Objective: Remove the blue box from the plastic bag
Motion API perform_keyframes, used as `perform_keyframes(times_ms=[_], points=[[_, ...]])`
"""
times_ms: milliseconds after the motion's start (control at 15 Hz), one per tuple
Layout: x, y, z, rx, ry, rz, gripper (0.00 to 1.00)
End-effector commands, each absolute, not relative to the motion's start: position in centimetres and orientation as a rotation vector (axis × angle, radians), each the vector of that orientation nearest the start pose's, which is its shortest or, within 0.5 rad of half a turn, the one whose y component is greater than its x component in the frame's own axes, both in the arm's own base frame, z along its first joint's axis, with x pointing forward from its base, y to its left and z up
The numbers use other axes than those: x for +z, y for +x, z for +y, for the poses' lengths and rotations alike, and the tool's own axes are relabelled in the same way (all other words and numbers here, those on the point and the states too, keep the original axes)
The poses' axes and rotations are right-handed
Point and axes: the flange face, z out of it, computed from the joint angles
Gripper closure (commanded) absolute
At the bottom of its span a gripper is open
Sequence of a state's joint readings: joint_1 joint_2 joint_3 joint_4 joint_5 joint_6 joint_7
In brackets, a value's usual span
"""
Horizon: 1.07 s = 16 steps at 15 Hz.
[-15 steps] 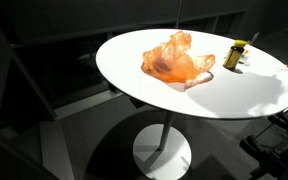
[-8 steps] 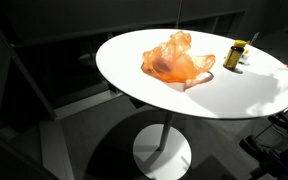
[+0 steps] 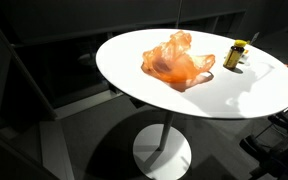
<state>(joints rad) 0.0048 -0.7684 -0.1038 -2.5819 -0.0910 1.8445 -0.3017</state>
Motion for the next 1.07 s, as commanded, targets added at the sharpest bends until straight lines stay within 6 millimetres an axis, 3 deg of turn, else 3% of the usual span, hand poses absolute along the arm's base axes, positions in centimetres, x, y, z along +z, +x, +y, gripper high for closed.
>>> perform_keyframes(times_ms=[0, 600, 667, 733, 1000], points=[[49.5, 35.6, -3.0, -0.068, -3.156, -0.455, 0.0], [44.9, 41.5, 0.2, -0.078, -3.097, -0.592, 0.0], [44.8, 41.6, 0.2, -0.077, -3.118, -0.587, 0.0], [44.5, 40.6, 0.0, -0.067, -3.119, -0.566, 0.0], [44.0, 40.8, 0.2, -0.048, -3.119, -0.571, 0.0]])
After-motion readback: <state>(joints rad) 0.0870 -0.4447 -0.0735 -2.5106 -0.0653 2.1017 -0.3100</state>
